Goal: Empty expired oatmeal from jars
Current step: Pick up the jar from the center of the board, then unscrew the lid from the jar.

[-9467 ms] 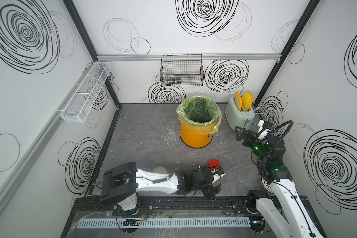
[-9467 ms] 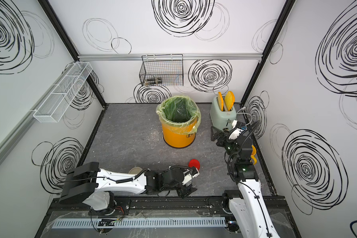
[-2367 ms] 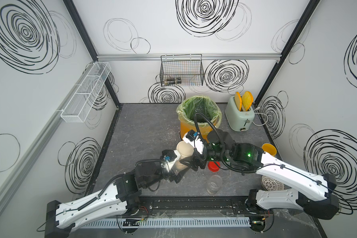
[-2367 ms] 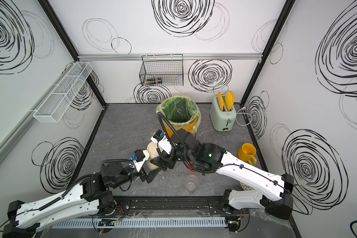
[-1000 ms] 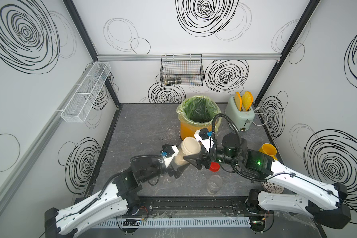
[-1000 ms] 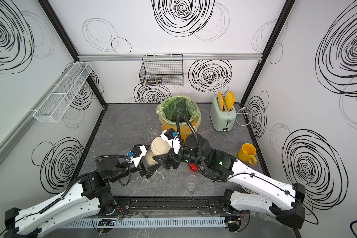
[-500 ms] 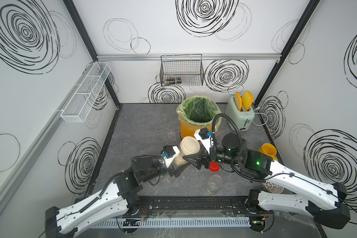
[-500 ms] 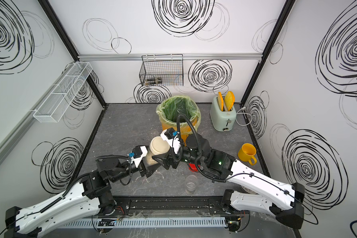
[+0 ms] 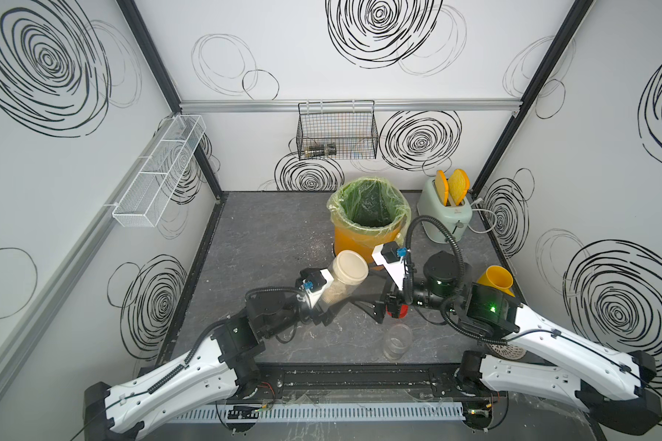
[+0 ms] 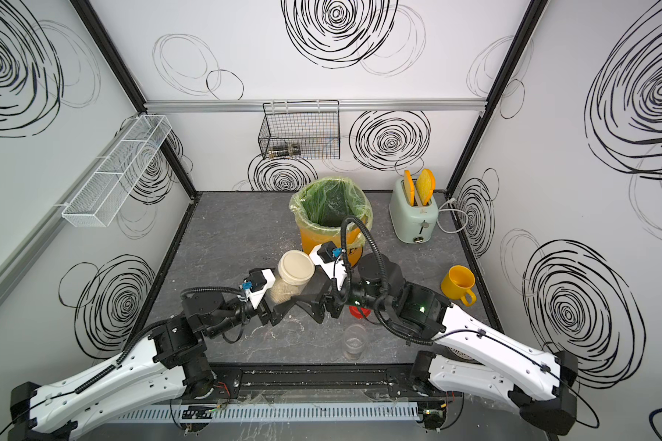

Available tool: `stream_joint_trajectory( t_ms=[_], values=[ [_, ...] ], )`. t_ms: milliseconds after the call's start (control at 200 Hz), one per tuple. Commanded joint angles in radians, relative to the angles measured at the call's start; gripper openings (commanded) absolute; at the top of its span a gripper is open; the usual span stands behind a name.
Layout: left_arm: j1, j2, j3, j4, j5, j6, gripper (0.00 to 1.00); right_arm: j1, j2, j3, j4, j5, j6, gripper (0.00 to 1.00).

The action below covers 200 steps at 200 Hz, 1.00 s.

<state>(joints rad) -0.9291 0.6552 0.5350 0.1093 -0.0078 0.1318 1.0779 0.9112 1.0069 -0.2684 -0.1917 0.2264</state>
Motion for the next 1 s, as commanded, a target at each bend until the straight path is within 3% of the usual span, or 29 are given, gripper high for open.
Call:
stream_joint_trajectory(
  t_ms=[0, 85, 210, 335, 996],
  values=[
    [0.001, -0.025, 0.009, 0.123, -0.037, 0.086, 0.0, -0.009, -0.04, 0.034, -0.119, 0.008, 0.065, 0.98],
    [-0.008, -0.024, 0.0, 0.128, -0.041, 0.14, 0.0, -0.017, -0.027, 0.107, -0.202, 0.043, 0.148, 1.0],
    [-0.043, -0.001, 0.006, 0.115, -0.114, 0.227, 0.0, -0.032, 0.122, 0.321, -0.415, 0.062, 0.251, 0.99],
    [-0.069, 0.011, 0.005, 0.12, -0.156, 0.261, 0.0, -0.033, 0.193, 0.408, -0.456, 0.049, 0.28, 0.99],
    [-0.073, 0.001, -0.006, 0.138, -0.139, 0.248, 0.0, -0.076, 0.331, 0.465, -0.492, 0.057, 0.227, 0.96]
  ],
)
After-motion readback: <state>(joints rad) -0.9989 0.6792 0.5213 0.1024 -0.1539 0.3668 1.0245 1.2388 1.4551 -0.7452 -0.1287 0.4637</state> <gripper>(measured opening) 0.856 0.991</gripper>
